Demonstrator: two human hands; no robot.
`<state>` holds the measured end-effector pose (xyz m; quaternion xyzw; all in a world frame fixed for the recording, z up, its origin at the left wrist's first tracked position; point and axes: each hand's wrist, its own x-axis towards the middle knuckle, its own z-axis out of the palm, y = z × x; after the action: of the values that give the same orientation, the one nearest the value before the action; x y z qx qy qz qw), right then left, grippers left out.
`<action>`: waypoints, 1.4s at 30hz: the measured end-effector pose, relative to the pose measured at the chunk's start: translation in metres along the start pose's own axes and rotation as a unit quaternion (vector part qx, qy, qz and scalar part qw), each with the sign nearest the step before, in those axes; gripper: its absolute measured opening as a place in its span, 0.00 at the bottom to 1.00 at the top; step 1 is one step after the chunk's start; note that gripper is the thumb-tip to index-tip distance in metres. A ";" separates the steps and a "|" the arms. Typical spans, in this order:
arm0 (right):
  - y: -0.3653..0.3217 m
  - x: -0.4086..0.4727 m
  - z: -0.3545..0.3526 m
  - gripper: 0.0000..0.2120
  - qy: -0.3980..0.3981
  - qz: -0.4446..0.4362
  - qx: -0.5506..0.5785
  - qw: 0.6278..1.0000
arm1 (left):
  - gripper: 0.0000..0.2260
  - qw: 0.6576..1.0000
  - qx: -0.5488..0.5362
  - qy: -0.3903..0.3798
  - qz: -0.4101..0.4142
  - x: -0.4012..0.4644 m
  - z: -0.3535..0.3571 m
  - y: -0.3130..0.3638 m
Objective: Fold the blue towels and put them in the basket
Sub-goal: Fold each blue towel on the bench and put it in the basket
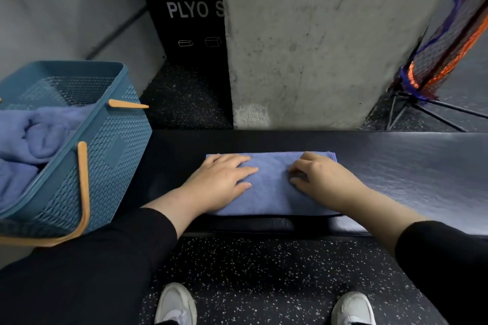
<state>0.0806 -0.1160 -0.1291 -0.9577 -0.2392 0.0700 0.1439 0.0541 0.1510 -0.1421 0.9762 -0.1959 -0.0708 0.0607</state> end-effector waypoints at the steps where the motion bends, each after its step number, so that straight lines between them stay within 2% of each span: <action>1: -0.001 -0.001 -0.003 0.12 0.001 -0.002 -0.024 1.000 | 0.22 1.000 0.002 0.000 -0.015 0.000 -0.002 0.001; 3: -0.008 -0.003 -0.009 0.14 0.018 -0.018 -0.062 0.998 | 0.23 0.999 0.019 0.006 -0.041 0.000 -0.005 0.002; 5: -0.017 -0.004 -0.013 0.13 0.033 -0.027 -0.048 0.998 | 0.23 0.996 0.038 0.011 -0.075 -0.002 -0.006 0.003; 9: -0.031 -0.007 -0.004 0.10 -0.017 -0.010 -0.017 1.000 | 0.20 0.989 0.076 0.008 -0.129 -0.006 -0.011 0.008; 12: -0.027 -0.006 0.003 0.13 -0.011 0.001 -0.066 0.998 | 0.18 0.993 0.077 0.017 -0.088 -0.012 -0.014 0.005; 16: -0.011 -0.001 0.002 0.14 -0.003 0.033 -0.100 0.994 | 0.23 0.999 -0.023 0.031 0.031 -0.028 -0.012 -0.009; 19: -0.001 -0.005 0.003 0.16 0.008 -0.006 -0.083 0.996 | 0.21 0.992 -0.027 0.070 0.104 -0.041 -0.005 -0.021; 22: 0.001 -0.018 0.001 0.17 0.025 -0.081 -0.074 0.994 | 0.23 0.994 -0.015 0.014 0.110 -0.052 -0.002 -0.024; 24: 0.002 -0.032 0.000 0.19 0.009 -0.127 -0.082 0.989 | 0.23 0.994 -0.009 -0.028 0.101 -0.057 -0.001 -0.024; 27: 0.004 -0.055 0.003 0.23 -0.045 -0.172 -0.101 0.979 | 0.22 0.995 -0.001 -0.030 0.100 -0.063 0.004 -0.023; 31: 0.001 -0.074 0.014 0.32 -0.083 -0.180 -0.132 0.971 | 0.21 0.995 -0.002 -0.022 0.099 -0.068 0.006 -0.019; 34: -0.011 -0.078 0.025 0.25 -0.023 -0.182 -0.124 0.975 | 0.24 0.993 -0.006 -0.021 0.113 -0.071 0.003 -0.013; 37: -0.023 -0.073 0.030 0.14 0.058 -0.159 -0.073 0.983 | 0.34 0.991 -0.031 -0.033 0.122 -0.077 -0.001 -0.008; 40: -0.029 -0.066 0.020 0.12 0.042 -0.103 -0.004 0.994 | 0.42 0.991 -0.042 -0.053 0.117 -0.080 0.000 0.001; 42: -0.030 -0.067 0.009 0.12 0.011 -0.053 0.058 0.997 | 0.41 0.993 -0.051 -0.029 0.100 -0.076 0.005 0.005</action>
<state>0.0070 -0.1200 -0.1244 -0.9345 -0.2833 0.0651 0.2053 -0.0178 0.1759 -0.1373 0.9448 -0.2902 -0.1029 0.1118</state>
